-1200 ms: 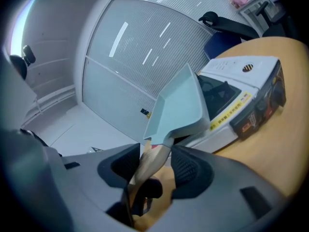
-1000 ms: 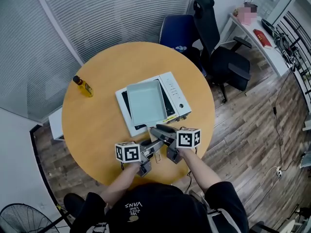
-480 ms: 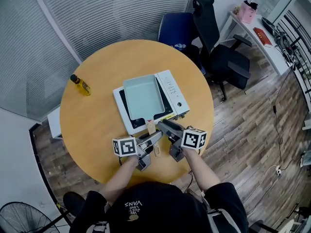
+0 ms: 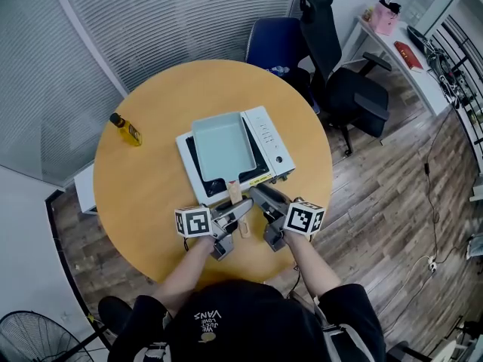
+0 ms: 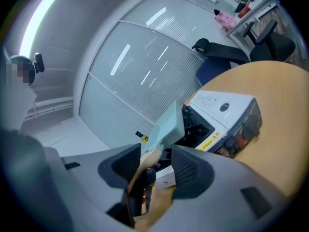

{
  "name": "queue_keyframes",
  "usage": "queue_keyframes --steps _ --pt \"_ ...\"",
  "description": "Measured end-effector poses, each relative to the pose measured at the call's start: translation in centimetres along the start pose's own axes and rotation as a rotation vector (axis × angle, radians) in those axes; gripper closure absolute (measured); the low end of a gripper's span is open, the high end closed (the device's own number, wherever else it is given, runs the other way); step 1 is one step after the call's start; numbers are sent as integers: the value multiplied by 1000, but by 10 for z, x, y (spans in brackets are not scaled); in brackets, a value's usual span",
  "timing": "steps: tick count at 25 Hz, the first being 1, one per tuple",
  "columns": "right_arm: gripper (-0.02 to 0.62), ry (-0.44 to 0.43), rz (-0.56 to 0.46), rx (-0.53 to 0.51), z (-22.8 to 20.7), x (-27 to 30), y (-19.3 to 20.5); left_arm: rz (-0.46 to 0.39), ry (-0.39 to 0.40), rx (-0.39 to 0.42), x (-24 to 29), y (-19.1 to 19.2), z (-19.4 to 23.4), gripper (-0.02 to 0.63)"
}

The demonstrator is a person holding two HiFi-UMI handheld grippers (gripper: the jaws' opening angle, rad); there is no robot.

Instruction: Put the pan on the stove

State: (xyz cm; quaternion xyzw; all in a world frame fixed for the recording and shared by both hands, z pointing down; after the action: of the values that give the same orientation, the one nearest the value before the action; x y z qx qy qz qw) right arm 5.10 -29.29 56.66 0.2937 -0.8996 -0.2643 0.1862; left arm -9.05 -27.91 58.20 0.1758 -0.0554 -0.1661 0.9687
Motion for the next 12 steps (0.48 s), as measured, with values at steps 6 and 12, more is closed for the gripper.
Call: queue_keyframes --steps 6,12 --pt "413 17 -22 -4 2 -4 -1 -3 -18 42 -2 0 11 381" --pt "413 32 -18 -18 5 -14 6 -13 -55 69 -6 1 11 312"
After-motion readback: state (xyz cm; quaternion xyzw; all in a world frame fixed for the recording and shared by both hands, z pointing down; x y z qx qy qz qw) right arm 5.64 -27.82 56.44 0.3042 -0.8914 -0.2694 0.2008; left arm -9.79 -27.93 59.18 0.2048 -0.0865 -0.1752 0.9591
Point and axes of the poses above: the fingertips, and each gripper's own axes: x forward along the fingers, z to its left, y out of its underside, the point moved 7 cm from there along -x, backward along the fingers, and after that the axes turned 2 degrees about z, right-handed, at the moved point
